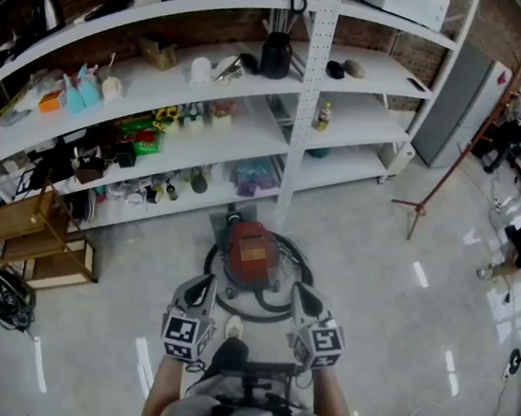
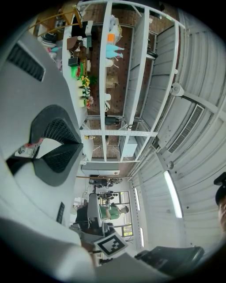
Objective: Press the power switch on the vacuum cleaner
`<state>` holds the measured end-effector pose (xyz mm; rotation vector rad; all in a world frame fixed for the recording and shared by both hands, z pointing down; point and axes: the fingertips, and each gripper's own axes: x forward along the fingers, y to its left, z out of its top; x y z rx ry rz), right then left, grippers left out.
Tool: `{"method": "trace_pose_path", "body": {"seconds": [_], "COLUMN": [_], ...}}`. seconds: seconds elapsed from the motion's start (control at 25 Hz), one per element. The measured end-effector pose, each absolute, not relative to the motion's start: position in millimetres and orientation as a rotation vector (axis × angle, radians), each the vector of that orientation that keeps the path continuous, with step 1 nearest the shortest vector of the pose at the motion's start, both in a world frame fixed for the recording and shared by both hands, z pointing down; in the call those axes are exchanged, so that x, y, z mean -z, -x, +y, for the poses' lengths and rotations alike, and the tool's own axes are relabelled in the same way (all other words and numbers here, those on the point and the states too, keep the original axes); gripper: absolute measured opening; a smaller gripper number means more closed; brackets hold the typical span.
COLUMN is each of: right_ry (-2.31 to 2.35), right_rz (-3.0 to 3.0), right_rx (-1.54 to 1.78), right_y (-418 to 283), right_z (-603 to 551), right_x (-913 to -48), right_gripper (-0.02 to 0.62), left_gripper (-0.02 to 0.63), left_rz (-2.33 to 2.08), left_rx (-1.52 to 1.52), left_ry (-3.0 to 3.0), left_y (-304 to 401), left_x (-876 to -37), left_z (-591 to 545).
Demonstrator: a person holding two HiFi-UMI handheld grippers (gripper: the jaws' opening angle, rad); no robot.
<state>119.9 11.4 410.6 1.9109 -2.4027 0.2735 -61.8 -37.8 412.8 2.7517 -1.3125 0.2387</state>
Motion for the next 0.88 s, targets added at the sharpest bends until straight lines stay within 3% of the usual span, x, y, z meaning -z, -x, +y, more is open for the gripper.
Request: {"method": "trace_pose_path", "body": {"seconds": [0.88], "right_ry": [-1.903], "right_rz": [-2.433], "right_rx": [-0.275], "right_y": [-114.8], "right_z": [16.6], "right_x": [-408.3], "right_gripper": [0.011], "left_gripper": [0.008], "left_rz": [-1.331], "left_rx": [-0.250], "left_ry": [-2.745], "left_y": [66.1], "left_x": [-410.9], "left_z": [-33.6]}}
